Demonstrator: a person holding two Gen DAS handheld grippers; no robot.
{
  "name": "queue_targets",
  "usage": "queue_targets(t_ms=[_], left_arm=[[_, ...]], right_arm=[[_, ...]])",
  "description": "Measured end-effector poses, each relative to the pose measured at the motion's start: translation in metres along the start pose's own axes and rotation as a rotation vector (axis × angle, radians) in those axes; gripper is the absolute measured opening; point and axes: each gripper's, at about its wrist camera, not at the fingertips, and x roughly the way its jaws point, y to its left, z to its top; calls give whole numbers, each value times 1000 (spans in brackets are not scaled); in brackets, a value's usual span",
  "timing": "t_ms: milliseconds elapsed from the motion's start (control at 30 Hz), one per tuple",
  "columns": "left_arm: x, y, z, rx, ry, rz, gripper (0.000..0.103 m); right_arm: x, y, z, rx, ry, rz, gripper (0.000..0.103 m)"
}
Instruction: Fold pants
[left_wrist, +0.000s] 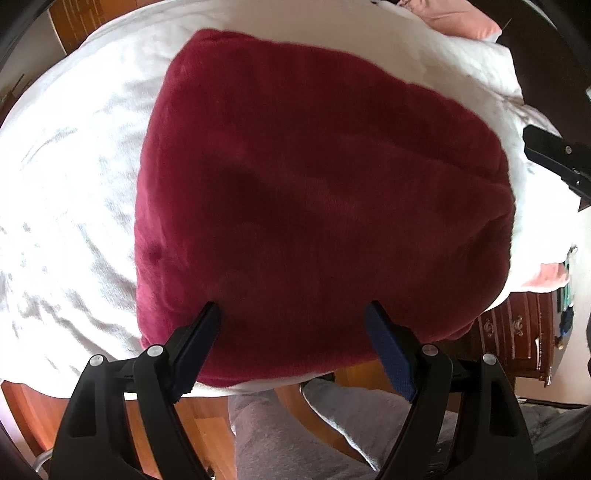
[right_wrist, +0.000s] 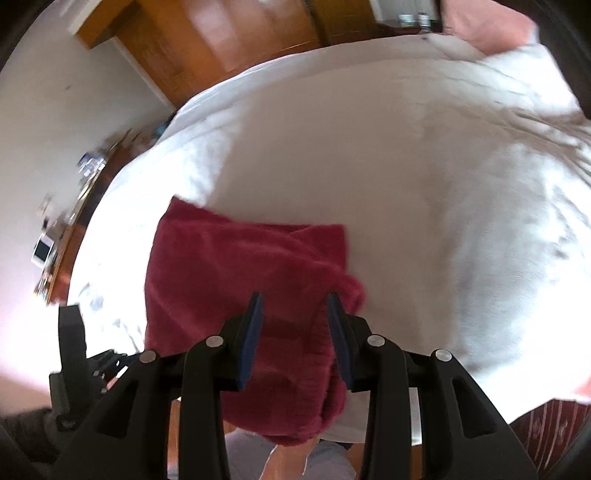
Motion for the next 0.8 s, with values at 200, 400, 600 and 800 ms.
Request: queue_targets(t_ms=[200, 400, 600, 800], left_arm=[[17, -2, -3, 23, 18, 10, 80], [27, -6, -3, 74, 38, 11, 80], [25, 1, -11, 79, 48, -5, 80], [0, 11, -1, 48, 22, -74, 80]], right_arm=[[72, -16, -42, -68, 206, -22, 37], [89, -27, -51, -88, 239, -47, 37], [63, -18, -36, -87, 212, -38, 37], [25, 2, -23, -130, 135, -82, 37]])
